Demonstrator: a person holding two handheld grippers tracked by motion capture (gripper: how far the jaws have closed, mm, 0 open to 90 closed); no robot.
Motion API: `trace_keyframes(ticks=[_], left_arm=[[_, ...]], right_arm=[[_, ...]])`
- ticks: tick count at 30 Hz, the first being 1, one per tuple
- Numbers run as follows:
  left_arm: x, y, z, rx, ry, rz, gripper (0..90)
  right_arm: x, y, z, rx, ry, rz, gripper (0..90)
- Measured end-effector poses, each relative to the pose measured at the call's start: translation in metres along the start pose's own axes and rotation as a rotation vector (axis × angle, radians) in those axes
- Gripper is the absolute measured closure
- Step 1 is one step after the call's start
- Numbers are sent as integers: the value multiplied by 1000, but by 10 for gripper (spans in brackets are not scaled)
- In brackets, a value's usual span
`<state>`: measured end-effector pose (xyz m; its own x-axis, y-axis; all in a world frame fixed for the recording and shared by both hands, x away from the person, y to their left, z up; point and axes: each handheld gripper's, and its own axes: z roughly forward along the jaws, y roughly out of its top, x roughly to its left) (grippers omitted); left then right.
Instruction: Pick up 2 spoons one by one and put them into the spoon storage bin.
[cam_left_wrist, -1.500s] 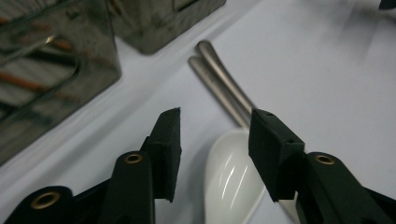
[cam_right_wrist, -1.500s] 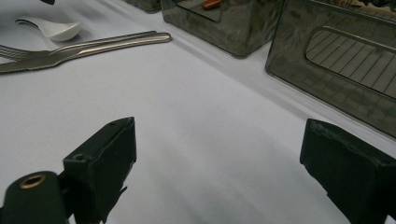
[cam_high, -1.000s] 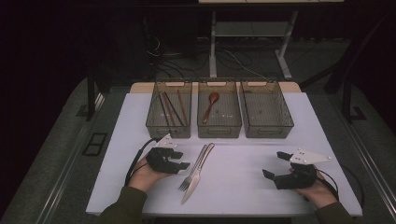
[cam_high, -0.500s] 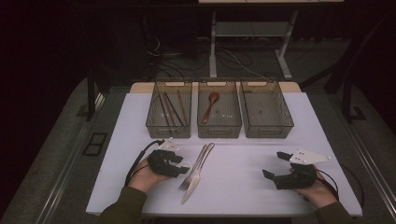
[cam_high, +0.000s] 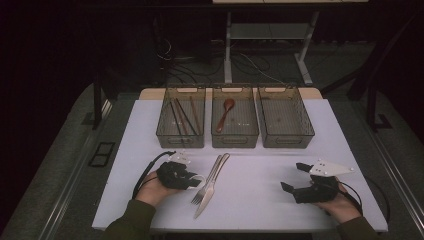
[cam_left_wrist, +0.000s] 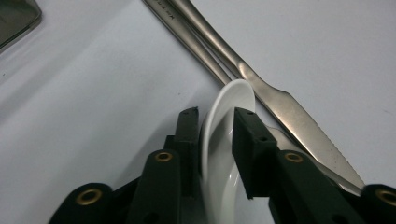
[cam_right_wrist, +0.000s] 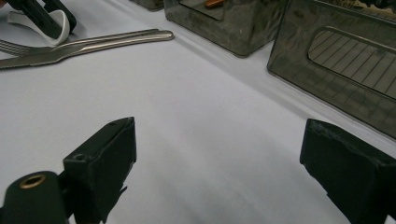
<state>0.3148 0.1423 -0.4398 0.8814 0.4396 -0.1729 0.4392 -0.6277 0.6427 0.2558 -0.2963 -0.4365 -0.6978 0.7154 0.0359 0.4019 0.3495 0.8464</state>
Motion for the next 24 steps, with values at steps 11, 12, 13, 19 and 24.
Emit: trace_keyframes(ticks=[11,12,13,19,24], left_arm=[[-1,0,-5,-12,4,5,821],[-1,0,-5,-11,6,5,821],[-1,1,-5,-10,10,6,822],[-3,2,-6,-6,35,5,823],[-3,4,-8,-11,68,2,825]], right_arm=[[1,0,0,3,-2,-3,107],[1,0,0,2,-3,-3,107],[1,0,0,2,-3,-3,107],[1,0,0,4,-1,-3,107],[1,0,0,4,0,-4,107]])
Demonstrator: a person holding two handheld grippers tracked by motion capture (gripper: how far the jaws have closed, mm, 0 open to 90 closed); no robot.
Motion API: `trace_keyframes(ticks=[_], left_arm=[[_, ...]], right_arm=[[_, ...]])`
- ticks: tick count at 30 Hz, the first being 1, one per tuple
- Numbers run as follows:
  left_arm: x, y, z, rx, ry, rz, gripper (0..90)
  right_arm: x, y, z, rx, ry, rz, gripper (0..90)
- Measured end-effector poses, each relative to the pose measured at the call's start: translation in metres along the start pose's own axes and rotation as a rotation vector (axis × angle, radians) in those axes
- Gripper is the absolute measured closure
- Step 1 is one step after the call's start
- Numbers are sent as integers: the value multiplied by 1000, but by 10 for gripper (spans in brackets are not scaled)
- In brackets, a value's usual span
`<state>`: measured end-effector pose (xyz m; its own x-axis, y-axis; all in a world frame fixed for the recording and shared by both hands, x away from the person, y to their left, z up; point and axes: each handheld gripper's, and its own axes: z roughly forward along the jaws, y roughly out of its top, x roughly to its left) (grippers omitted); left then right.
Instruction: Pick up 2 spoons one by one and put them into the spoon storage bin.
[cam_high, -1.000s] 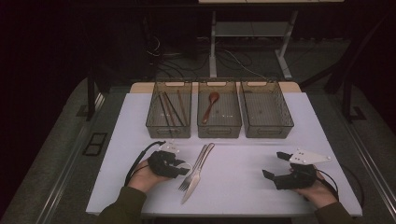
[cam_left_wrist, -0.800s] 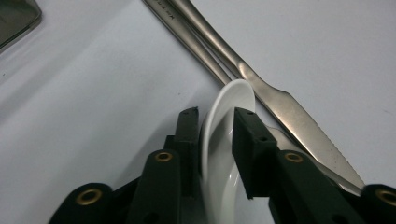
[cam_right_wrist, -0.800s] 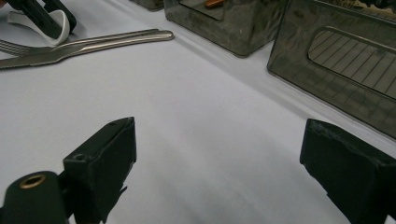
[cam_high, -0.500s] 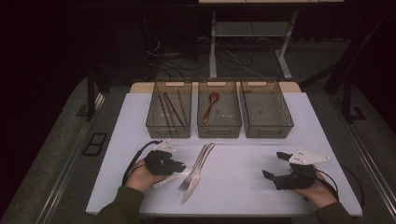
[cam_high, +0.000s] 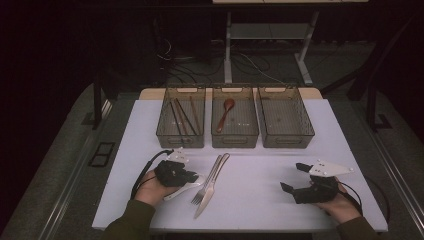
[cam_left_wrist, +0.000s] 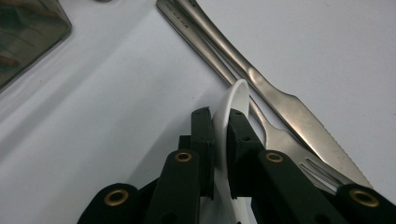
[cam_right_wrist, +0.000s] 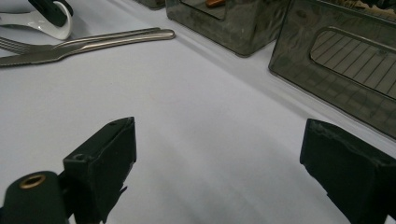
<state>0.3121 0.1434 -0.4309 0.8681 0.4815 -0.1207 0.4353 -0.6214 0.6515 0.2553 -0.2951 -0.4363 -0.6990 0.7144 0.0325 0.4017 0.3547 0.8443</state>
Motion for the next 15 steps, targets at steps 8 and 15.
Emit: trace_keyframes(ticks=[8,15], left_arm=[[0,5,-2,-16,30,-6,825],[0,15,-1,-41,47,-5,825]], right_arm=[[0,0,1,0,3,2,107],[0,0,1,2,7,6,107]])
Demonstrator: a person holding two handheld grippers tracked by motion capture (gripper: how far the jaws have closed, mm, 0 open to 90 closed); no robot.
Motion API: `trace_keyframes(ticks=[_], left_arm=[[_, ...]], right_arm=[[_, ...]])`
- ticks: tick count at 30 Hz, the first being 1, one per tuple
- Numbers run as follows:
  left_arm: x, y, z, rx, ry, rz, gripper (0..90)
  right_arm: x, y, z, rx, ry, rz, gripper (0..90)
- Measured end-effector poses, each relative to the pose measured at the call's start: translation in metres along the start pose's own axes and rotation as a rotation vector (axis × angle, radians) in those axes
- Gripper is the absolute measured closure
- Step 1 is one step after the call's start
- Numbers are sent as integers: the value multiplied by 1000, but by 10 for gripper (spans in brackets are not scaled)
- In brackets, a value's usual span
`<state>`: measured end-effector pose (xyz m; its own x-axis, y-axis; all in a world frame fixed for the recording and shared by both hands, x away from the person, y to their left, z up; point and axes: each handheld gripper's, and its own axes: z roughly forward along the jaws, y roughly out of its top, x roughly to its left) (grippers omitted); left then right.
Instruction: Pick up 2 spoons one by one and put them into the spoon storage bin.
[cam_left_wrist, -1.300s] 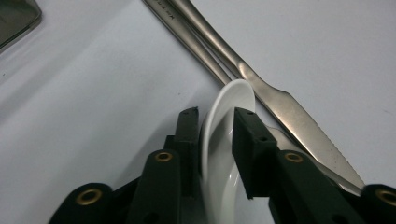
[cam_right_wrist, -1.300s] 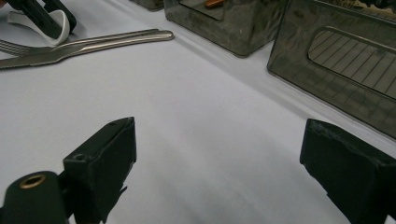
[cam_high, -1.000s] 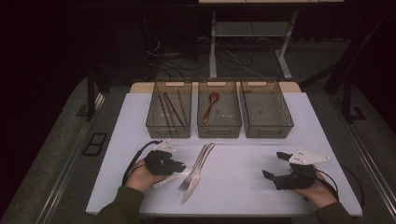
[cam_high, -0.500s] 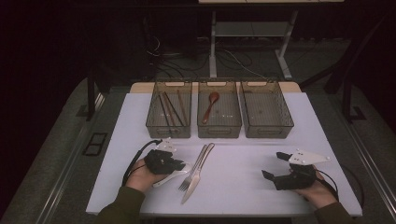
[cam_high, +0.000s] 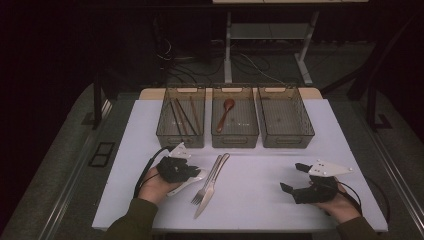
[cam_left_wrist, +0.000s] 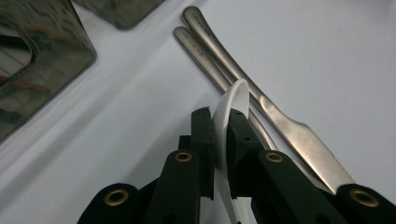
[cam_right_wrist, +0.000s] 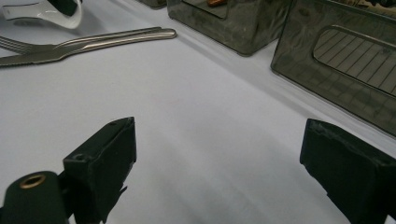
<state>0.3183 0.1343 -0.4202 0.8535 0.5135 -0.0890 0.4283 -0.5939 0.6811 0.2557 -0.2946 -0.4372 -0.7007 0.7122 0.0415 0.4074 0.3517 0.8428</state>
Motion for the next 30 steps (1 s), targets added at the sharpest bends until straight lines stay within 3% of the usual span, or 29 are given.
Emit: trace_keyframes(ticks=[4,7,15,19,23,25,30], left_arm=[[0,5,-2,-22,8,0,825],[-1,9,-3,-35,8,7,825],[1,17,-1,-67,7,-11,826],[2,22,0,-63,12,0,825],[3,31,0,-89,15,-6,826],[5,37,0,-105,20,-3,826],[7,48,1,-136,29,-19,826]], right_arm=[[0,0,0,-4,5,9,107],[-1,0,0,-9,29,48,107],[6,2,3,-9,41,63,106],[7,2,4,-3,39,60,106],[7,2,5,1,41,68,97],[6,2,5,-1,53,73,41],[6,2,5,-3,50,63,41]])
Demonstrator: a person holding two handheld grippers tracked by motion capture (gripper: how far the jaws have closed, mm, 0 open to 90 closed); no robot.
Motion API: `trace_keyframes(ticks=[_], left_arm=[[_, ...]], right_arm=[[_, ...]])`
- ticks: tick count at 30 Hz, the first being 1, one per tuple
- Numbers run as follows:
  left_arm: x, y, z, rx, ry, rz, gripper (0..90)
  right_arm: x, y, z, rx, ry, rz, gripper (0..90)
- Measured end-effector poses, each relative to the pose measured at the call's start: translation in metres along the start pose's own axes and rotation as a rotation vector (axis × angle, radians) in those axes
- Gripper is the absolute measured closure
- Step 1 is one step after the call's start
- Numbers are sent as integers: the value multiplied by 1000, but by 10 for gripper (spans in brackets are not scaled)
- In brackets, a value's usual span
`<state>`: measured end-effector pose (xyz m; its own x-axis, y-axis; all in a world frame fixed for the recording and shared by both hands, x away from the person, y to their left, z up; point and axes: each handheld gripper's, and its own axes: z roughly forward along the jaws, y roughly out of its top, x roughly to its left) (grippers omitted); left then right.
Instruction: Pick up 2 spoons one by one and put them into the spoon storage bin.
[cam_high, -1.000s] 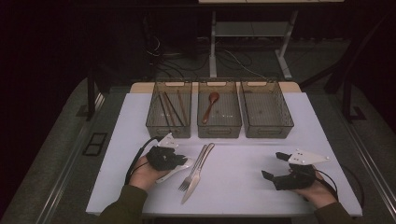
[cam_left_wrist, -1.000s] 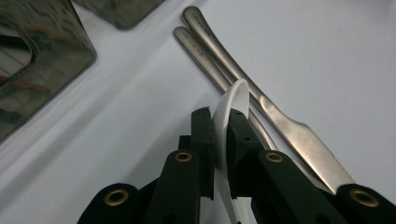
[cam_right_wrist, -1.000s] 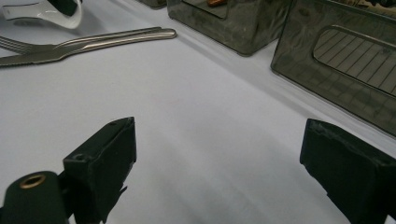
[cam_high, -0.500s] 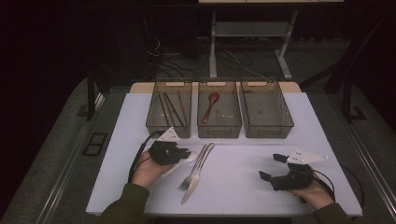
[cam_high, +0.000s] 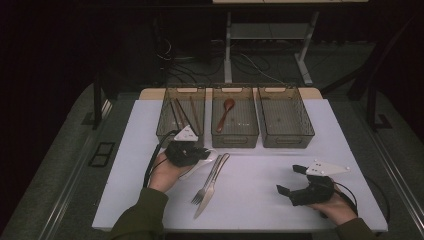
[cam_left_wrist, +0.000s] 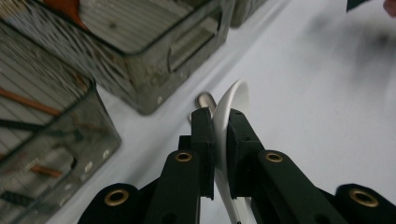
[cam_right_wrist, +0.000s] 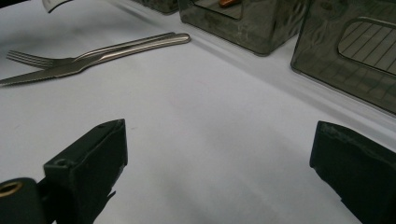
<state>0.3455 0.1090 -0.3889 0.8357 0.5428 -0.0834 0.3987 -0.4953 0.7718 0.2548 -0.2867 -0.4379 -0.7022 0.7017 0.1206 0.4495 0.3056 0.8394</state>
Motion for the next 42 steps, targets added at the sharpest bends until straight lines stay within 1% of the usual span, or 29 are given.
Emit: trace_keyframes(ticks=[5,8,10,12,16,18,22,24,26,28,31,32,34,35,36,39,42], left_arm=[[2,12,5,-19,0,-6,826],[3,22,6,-25,4,6,826],[3,29,6,-32,12,6,826],[5,36,7,-29,18,15,826],[6,49,12,-45,32,9,826],[9,56,15,-47,39,20,826],[13,71,25,-76,56,8,825],[17,79,31,-67,67,14,825],[19,85,36,-73,72,8,825],[22,93,43,-71,86,11,826],[27,101,52,-76,98,2,826],[28,105,57,-76,108,1,826],[32,112,64,-63,119,5,826],[33,116,67,-66,123,0,826],[35,119,71,-61,130,6,826],[41,127,83,-66,138,-9,825],[44,130,94,-61,138,-21,825]], right_arm=[[0,0,-1,0,-3,-7,41],[0,0,-1,2,-4,-7,41],[-1,0,-1,2,-2,-6,41],[-1,0,-1,3,1,-7,41],[-1,0,-1,-1,0,-6,41],[-1,0,-1,-2,-1,-7,41],[-1,0,-2,-7,2,-1,41],[-1,0,-3,-10,2,2,41],[-1,0,-3,-13,0,6,41],[-2,0,-4,-16,3,6,41],[-2,0,-4,-23,6,9,41],[-1,1,-5,-23,6,8,41],[-1,1,-5,-28,6,9,41],[-1,1,-6,-29,9,8,41],[-1,1,-6,-30,10,4,41],[-1,1,-6,-31,13,2,41],[-1,1,-6,-34,16,-3,41]])
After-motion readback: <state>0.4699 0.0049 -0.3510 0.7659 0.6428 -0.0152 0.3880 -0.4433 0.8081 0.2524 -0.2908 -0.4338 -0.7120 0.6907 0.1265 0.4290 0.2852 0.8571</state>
